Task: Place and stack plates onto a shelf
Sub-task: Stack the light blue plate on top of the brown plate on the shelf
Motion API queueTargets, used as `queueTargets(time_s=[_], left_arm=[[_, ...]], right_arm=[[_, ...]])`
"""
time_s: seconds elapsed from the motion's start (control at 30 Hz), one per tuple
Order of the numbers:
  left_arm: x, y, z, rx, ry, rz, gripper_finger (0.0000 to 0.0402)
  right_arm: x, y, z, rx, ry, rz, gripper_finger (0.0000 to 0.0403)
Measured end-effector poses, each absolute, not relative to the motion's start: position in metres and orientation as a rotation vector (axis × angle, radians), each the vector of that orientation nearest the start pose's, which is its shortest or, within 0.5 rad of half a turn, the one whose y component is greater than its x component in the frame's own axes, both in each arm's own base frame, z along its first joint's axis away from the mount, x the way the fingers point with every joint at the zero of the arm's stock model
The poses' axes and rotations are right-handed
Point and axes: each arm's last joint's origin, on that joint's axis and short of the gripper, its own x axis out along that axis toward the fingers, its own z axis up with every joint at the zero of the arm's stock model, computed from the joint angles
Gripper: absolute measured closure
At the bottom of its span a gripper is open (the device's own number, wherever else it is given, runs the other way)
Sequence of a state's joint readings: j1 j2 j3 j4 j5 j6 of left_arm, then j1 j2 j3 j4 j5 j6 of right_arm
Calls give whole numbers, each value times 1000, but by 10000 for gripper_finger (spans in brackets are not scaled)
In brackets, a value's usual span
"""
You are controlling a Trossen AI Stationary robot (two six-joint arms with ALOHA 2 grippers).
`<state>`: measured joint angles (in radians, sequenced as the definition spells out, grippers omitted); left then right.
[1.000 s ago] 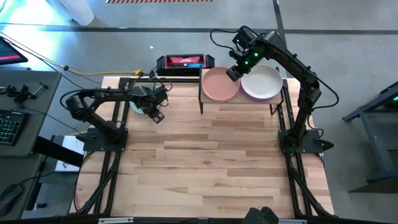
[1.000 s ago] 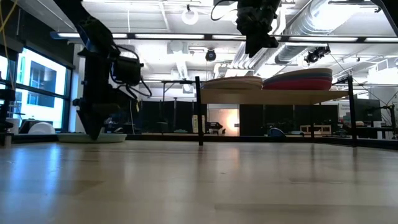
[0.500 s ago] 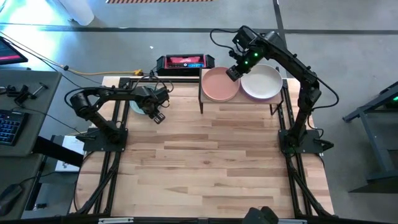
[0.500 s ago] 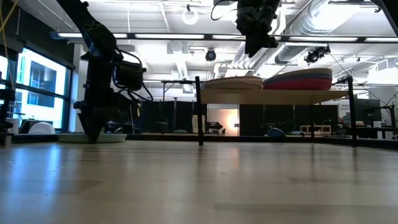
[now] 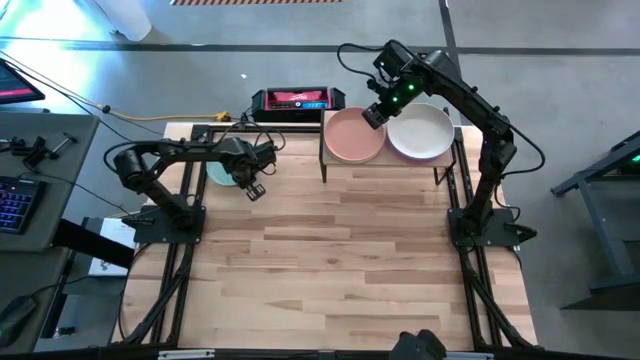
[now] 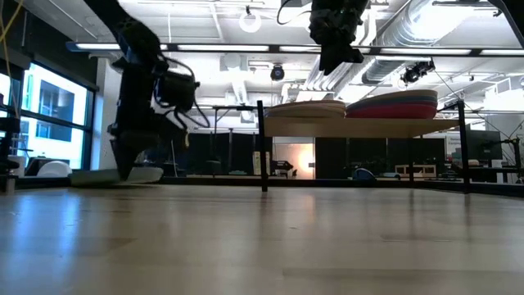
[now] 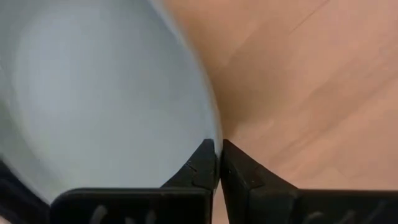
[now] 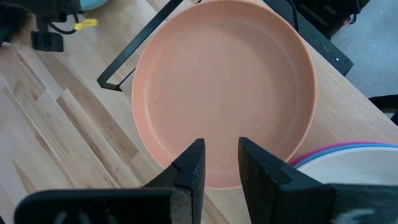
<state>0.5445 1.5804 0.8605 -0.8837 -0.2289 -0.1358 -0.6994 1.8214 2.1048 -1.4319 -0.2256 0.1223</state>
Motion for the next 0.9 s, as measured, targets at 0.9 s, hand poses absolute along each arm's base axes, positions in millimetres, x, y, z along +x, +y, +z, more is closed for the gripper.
queueTargets(time_s=[0.9], left_arm=[[265, 128, 369, 588, 1059, 562, 401]], right_arm=[[246, -215, 462, 470, 785, -715, 329]])
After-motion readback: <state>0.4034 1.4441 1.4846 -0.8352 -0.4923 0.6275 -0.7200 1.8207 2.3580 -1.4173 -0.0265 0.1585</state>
